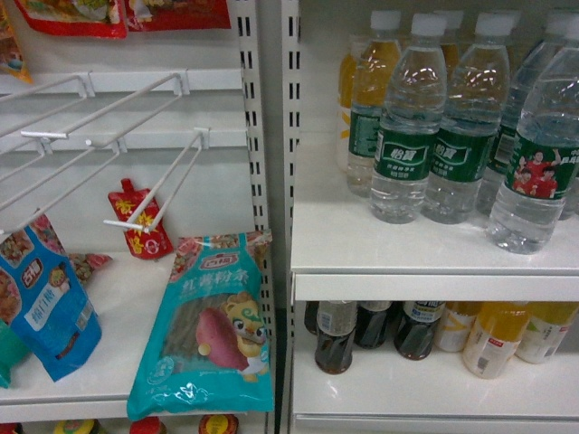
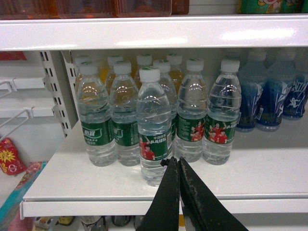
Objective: Move water from second to third shelf
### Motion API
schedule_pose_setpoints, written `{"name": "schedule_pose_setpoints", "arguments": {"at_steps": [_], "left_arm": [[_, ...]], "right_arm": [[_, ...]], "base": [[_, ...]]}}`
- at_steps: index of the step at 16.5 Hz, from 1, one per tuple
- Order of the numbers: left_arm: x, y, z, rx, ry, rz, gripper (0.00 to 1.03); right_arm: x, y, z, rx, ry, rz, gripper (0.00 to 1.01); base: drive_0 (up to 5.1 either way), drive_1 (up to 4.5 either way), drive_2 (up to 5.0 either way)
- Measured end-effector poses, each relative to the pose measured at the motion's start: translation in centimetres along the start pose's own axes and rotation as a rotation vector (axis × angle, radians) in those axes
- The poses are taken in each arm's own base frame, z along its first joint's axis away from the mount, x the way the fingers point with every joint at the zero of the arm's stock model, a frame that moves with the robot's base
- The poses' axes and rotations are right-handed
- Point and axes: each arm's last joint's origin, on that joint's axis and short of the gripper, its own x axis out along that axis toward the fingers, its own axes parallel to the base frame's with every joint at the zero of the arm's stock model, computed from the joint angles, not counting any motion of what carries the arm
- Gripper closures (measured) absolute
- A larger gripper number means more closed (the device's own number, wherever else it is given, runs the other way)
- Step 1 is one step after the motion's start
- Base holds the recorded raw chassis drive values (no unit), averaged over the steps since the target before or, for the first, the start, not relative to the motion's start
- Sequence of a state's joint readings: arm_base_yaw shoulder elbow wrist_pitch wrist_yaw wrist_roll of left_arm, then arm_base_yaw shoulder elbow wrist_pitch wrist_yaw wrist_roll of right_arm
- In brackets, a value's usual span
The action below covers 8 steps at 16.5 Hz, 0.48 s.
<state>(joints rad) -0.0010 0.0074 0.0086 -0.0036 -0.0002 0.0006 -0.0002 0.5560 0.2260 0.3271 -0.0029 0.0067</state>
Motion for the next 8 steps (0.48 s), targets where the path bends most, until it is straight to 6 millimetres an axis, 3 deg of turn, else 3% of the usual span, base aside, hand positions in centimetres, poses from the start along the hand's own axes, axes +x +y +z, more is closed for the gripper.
{"name": "schedule_pose_setpoints", "arguments": {"at_steps": [8], "left_arm": [[0.0,0.0,0.0,0.0,0.0,0.0,0.05]], "right_arm": [[-2.1,0.0,-3.3,-0.004,-0.001,0.0,0.99]], "base": [[0.0,0.0,0.0]]}}
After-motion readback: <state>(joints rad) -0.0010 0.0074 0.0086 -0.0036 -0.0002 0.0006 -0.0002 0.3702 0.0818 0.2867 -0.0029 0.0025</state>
